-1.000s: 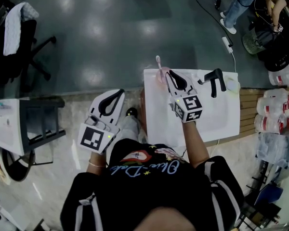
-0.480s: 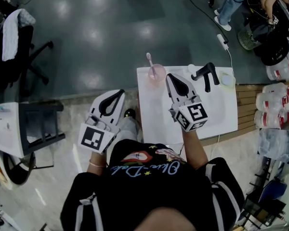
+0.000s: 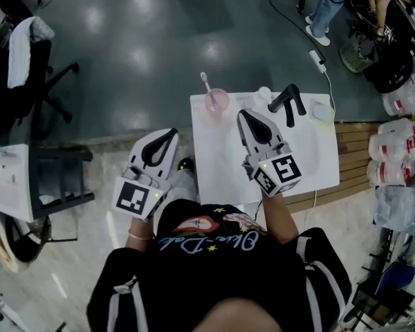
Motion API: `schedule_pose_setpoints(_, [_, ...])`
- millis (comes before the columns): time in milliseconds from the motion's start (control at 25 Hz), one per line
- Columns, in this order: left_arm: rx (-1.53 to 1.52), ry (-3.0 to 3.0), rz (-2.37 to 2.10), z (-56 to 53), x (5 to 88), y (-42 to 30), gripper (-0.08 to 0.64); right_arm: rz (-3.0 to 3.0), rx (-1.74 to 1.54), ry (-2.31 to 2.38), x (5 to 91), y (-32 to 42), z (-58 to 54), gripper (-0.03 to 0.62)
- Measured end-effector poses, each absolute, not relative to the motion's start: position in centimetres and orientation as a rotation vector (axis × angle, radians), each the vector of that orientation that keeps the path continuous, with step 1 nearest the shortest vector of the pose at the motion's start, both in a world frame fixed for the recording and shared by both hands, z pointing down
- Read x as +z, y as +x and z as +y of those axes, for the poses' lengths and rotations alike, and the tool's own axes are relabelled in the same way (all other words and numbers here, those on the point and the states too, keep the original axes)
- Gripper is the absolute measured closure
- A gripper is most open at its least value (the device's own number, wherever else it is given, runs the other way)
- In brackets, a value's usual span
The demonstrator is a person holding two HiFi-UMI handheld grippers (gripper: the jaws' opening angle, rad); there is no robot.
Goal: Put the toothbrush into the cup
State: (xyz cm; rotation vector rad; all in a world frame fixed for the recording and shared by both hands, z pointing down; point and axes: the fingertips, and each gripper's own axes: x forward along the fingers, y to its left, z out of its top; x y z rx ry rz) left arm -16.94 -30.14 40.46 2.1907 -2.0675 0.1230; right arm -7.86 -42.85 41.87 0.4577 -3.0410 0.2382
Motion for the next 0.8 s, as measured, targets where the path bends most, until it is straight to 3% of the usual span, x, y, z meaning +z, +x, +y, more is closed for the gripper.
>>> schedule_pose_setpoints(800, [0.135, 2.19, -2.093, -29.61, 39.71, -16.1, 0.56, -3.07, 0.229, 0.394, 40.8, -7.61, -42.08, 0.594])
